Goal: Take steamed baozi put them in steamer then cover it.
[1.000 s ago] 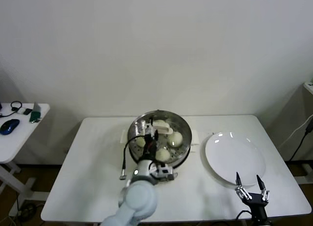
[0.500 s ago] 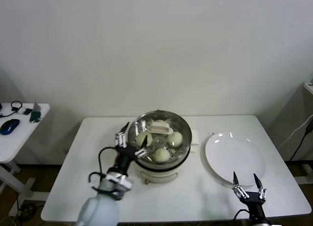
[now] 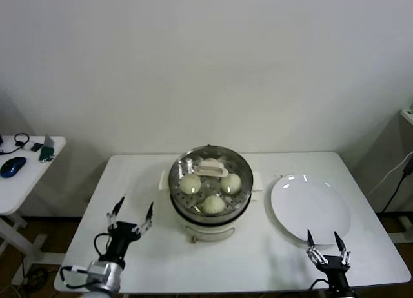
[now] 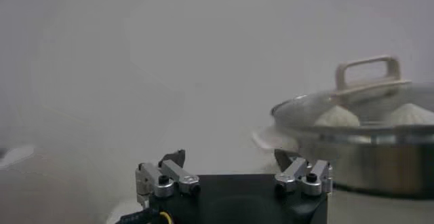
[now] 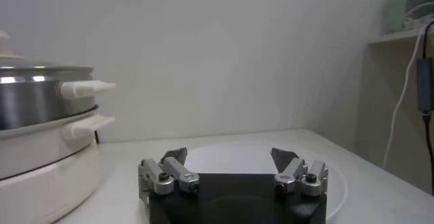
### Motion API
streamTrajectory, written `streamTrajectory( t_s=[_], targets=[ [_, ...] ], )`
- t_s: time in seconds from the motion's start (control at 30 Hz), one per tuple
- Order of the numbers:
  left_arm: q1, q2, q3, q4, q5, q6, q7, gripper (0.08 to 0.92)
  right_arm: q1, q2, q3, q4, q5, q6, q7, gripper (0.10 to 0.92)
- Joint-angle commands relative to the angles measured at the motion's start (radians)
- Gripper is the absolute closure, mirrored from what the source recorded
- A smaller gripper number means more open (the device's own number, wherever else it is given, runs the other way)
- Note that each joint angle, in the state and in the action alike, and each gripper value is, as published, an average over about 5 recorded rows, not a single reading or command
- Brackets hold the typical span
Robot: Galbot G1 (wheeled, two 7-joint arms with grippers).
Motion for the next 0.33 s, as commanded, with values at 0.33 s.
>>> streamTrajectory(
  t_s=[0.33],
  targets=[
    [0.096,-0.026,-0.069,0.086,-0.174,-0.148,-0.014,0.177,-0.001,-0.003,-0.004,-0.011,-0.003,0.012,-0.005,0.203]
  ],
)
